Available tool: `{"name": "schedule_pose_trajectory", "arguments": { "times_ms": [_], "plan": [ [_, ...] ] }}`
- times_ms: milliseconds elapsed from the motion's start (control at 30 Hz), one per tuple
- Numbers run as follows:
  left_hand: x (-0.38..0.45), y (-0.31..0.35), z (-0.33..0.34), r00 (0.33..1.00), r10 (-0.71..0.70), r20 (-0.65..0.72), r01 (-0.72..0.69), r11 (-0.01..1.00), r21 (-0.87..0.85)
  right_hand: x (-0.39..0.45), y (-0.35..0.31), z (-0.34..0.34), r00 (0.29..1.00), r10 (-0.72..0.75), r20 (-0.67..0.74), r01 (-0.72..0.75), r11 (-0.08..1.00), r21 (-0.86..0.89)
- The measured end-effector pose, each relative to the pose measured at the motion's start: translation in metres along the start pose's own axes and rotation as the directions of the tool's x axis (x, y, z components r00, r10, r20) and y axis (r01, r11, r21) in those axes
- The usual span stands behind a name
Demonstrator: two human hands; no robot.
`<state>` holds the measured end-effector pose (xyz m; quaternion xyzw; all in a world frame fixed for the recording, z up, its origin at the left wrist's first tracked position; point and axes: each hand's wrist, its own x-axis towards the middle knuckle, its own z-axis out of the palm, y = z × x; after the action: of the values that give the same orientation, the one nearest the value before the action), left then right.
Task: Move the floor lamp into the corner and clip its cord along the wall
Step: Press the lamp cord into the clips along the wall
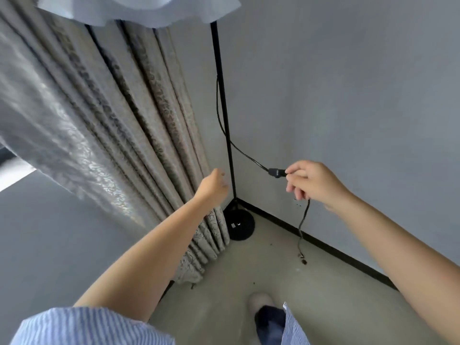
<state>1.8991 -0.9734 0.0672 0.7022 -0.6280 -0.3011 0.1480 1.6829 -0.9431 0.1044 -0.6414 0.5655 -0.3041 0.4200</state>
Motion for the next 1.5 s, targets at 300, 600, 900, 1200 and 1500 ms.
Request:
{"name": "schedule_pose_trajectory", "arguments": {
  "times_ms": [300, 600, 900, 1200, 1500],
  "plan": [
    [-0.113, 0.047, 0.017, 0.942, 0.336, 0.005, -0.336, 0.939, 0.069, -0.105, -0.043, 0.012, 0.986, 0.167, -0.028, -0.139, 0.894, 0.425],
    [-0.138, 0.102, 0.01, 0.656, 0.754, -0.035, -0.608, 0.555, 0.568, -0.194, -0.039, -0.024, 0.945, 0.31, 0.102, -0.318, 0.809, 0.495],
    [-0.127, 0.084, 0.016, 0.857, 0.489, 0.164, -0.438, 0.522, 0.732, -0.294, 0.017, -0.07, 0.946, 0.302, 0.117, -0.321, 0.923, 0.21],
    [-0.117, 0.081, 0.055, 0.763, 0.473, 0.439, -0.643, 0.622, 0.447, -0.238, 0.035, -0.058, 0.953, 0.224, -0.205, -0.15, 0.935, 0.322],
    [-0.009, 0.079, 0.092, 0.816, 0.438, 0.377, -0.553, 0.781, 0.29, -0.122, 0.091, -0.081, 0.93, 0.286, -0.23, -0.226, 0.94, 0.254]
  ]
}}
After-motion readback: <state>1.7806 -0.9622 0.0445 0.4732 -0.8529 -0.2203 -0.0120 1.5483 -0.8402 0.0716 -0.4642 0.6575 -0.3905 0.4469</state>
